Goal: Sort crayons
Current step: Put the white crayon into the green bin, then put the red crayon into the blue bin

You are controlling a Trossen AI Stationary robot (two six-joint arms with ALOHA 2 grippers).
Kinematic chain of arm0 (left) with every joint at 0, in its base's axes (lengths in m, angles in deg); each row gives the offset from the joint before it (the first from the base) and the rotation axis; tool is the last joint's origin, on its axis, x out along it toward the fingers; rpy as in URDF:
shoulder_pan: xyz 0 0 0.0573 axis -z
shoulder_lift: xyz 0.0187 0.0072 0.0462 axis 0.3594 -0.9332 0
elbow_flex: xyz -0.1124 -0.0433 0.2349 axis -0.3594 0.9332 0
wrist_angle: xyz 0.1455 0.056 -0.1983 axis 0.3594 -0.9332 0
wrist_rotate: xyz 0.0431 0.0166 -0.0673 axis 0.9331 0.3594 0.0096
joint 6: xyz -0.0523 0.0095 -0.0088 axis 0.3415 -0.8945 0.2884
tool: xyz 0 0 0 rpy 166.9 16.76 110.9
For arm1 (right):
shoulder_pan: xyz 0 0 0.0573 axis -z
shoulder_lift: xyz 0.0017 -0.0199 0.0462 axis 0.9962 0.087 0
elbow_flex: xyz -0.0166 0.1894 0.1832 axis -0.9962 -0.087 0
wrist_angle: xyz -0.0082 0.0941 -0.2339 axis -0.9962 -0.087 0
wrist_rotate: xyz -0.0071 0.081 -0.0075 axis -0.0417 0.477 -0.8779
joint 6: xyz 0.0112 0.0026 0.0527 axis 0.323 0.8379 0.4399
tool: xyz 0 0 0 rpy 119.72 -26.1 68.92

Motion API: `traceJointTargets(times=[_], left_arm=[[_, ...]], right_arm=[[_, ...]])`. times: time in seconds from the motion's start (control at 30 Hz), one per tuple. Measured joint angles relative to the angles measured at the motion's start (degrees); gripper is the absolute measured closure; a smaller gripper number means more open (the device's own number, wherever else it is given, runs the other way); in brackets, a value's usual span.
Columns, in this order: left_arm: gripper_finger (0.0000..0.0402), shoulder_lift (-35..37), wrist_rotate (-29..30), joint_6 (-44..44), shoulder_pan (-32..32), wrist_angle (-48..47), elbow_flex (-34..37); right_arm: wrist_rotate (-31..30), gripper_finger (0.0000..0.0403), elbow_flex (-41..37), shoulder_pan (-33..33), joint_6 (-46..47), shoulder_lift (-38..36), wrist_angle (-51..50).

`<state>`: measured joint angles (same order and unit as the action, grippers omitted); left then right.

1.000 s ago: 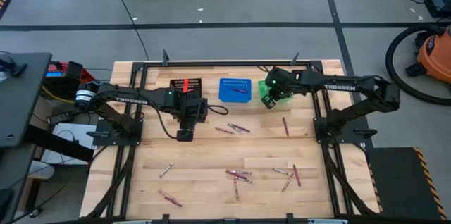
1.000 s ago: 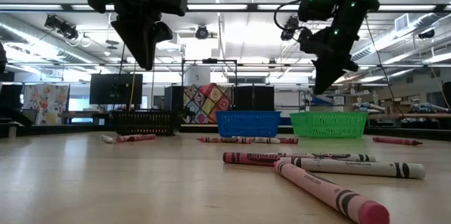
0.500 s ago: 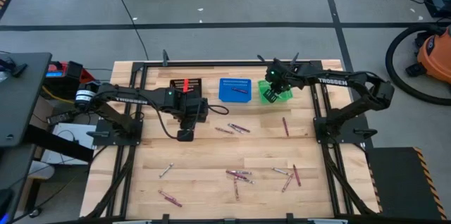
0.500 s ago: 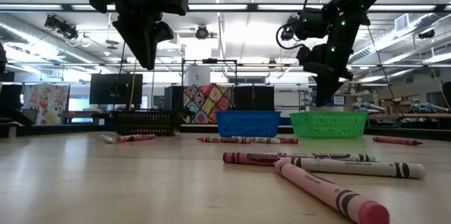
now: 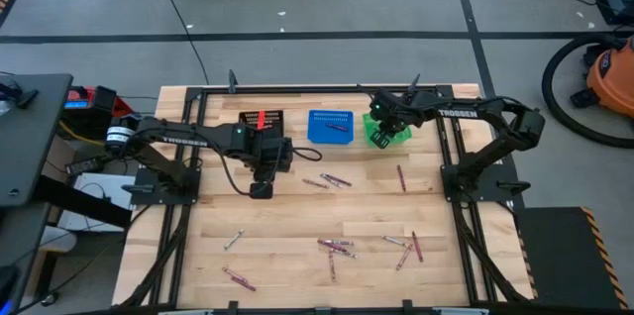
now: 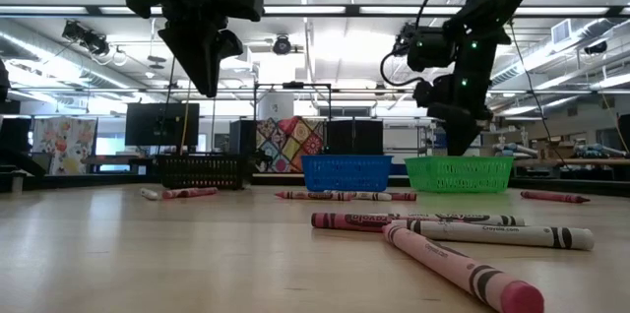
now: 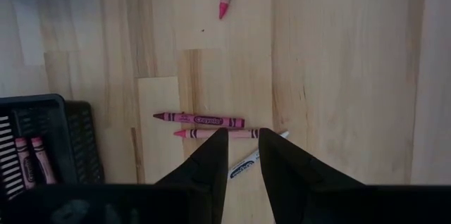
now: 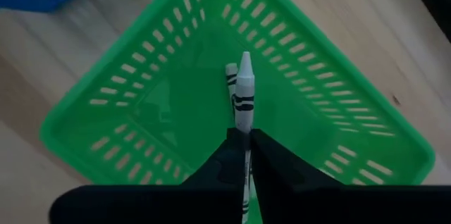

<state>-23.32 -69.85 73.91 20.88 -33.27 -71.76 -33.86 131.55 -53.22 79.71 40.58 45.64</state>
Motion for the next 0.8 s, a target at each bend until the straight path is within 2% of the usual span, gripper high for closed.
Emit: traceJointTargets(times=[0.3,0.57,0.8], left_arm=[[0.0310,0.0,0.0,0.0,0.0,0.3,0.0],[0.0310,-0.1,0.0,1.8,0.0,1.3,0.0],[0.0310,-0.1,0.0,1.5,0.0,3.6,0.1]], right_arm=[[-4.7,0.0330,0.0,-2.3,0.0,-0.4,0.1],[-4.8,0.0316,0.0,-4.2,2.1,-1.4,-0.1],[-3.1,0.0316,0.0,-7.4,6.0,-5.7,-0.6]])
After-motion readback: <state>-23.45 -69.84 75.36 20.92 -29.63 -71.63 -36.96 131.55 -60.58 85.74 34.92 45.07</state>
